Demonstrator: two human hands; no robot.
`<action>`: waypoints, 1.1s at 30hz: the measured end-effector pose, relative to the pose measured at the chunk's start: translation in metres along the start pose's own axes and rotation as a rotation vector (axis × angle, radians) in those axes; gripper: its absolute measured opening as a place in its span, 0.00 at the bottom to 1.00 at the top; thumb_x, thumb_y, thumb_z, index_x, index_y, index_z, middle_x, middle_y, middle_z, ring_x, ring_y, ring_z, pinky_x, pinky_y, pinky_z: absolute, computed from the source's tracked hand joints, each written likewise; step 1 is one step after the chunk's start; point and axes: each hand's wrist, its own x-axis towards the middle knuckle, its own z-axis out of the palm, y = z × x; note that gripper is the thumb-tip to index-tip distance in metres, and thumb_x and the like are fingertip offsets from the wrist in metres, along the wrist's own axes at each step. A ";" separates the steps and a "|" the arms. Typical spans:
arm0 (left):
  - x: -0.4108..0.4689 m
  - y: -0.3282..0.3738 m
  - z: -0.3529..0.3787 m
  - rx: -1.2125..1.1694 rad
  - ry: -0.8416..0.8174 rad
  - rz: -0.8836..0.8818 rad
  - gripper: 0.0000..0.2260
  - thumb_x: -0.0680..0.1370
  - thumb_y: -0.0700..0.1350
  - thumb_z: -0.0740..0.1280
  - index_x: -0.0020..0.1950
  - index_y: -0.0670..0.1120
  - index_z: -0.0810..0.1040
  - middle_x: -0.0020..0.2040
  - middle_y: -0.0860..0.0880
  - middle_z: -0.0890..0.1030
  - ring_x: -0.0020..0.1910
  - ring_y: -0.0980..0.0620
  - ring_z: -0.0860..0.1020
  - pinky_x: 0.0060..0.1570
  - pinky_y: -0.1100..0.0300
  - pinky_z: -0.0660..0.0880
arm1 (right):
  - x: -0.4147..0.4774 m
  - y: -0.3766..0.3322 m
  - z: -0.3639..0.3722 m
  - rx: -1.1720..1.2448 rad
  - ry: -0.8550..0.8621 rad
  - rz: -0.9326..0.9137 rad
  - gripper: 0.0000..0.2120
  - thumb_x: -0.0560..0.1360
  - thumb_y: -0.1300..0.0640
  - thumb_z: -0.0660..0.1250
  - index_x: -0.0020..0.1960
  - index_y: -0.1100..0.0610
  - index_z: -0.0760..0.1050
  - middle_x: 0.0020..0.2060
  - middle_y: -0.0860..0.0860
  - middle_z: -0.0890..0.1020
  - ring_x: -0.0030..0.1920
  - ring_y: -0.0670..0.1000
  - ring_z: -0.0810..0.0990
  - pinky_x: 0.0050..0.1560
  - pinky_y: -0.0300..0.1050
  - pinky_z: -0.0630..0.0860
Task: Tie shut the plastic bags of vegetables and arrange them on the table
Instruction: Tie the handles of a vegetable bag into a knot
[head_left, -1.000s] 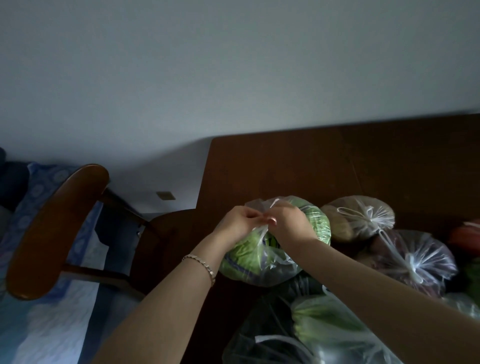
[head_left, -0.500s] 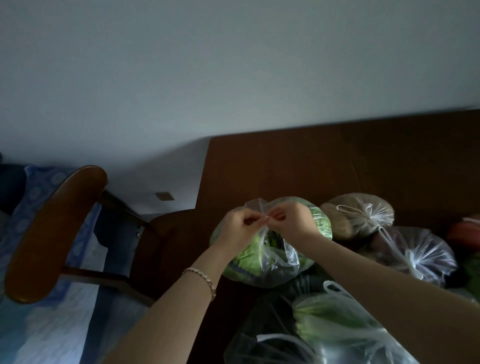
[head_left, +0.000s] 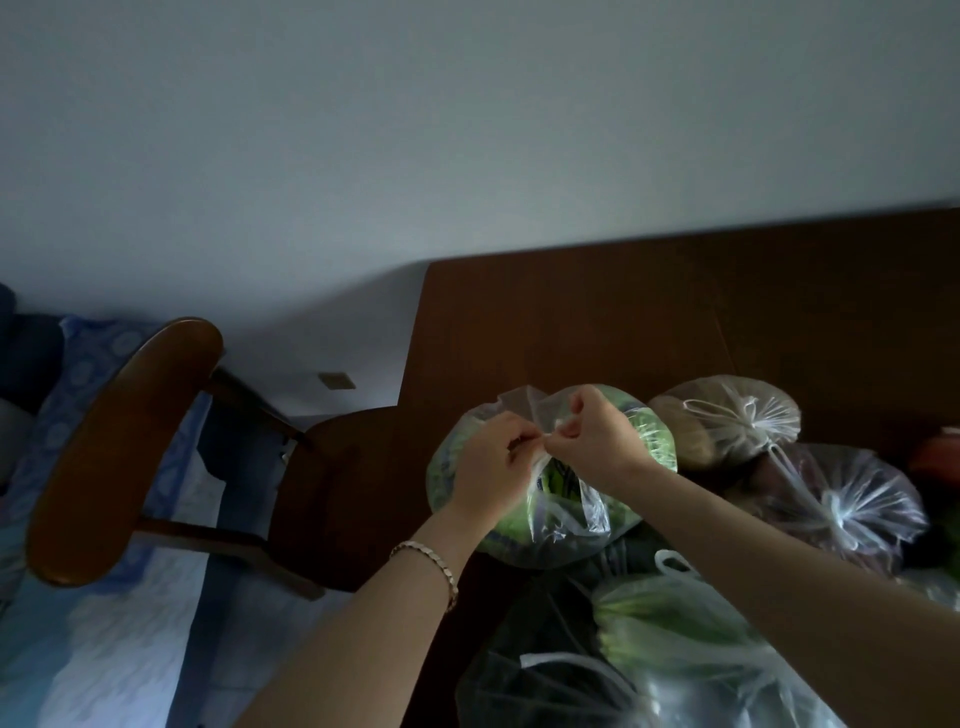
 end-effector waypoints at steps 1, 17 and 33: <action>-0.001 0.001 0.000 -0.004 0.000 0.004 0.08 0.75 0.42 0.62 0.43 0.40 0.80 0.38 0.52 0.76 0.34 0.64 0.70 0.36 0.72 0.67 | 0.000 -0.001 -0.003 -0.003 -0.051 0.021 0.11 0.72 0.60 0.67 0.48 0.54 0.64 0.33 0.46 0.72 0.32 0.44 0.70 0.31 0.35 0.65; -0.002 0.003 -0.006 -0.124 -0.224 -0.207 0.10 0.77 0.50 0.65 0.53 0.46 0.79 0.52 0.49 0.80 0.48 0.54 0.76 0.44 0.68 0.70 | -0.010 0.043 0.012 -0.220 0.250 -0.617 0.12 0.63 0.71 0.69 0.43 0.59 0.83 0.32 0.57 0.83 0.33 0.59 0.80 0.34 0.51 0.80; -0.005 0.018 -0.017 -0.106 -0.265 -0.223 0.09 0.75 0.46 0.68 0.50 0.42 0.81 0.39 0.52 0.79 0.35 0.62 0.74 0.34 0.73 0.69 | -0.012 0.031 -0.004 -1.077 0.162 -0.809 0.14 0.49 0.60 0.78 0.31 0.58 0.77 0.27 0.52 0.78 0.28 0.52 0.76 0.24 0.43 0.73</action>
